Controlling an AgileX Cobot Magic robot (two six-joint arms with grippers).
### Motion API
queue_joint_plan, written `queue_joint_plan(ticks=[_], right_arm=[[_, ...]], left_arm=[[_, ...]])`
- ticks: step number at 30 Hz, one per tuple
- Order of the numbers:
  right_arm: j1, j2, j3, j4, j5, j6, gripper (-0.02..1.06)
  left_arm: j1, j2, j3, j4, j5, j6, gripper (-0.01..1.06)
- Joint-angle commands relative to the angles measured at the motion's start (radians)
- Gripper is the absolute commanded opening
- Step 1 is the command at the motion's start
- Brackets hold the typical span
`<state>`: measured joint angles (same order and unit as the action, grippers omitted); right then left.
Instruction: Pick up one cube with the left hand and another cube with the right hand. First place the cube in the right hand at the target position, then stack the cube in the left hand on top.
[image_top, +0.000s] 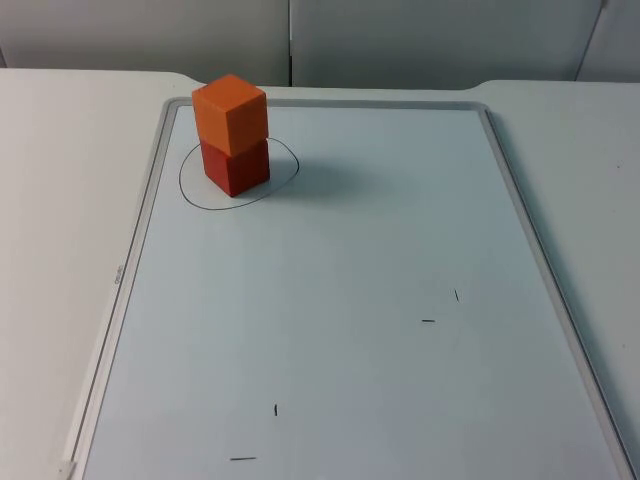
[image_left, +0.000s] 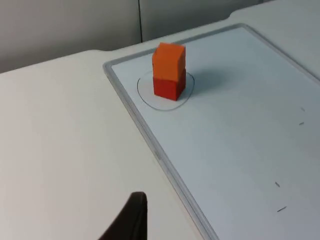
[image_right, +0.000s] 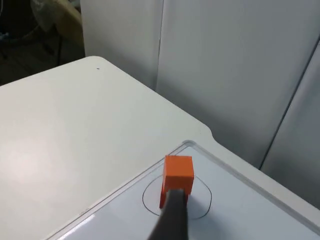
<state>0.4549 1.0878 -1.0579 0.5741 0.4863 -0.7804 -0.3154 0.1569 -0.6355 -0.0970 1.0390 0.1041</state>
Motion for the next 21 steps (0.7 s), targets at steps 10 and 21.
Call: queue_joint_plan(ticks=[10, 21], right_arm=[[-0.006, -0.178, 0.190, 0.007, -0.085, -0.033, 0.73], [-0.006, -0.292, 0.208, 0.011, -0.088, -0.028, 0.73]], left_arm=[[-0.006, -0.157, 0.114, 0.029, 0.051, -0.014, 1.05], [-0.006, -0.157, 0.122, 0.073, 0.039, -0.014, 1.05]])
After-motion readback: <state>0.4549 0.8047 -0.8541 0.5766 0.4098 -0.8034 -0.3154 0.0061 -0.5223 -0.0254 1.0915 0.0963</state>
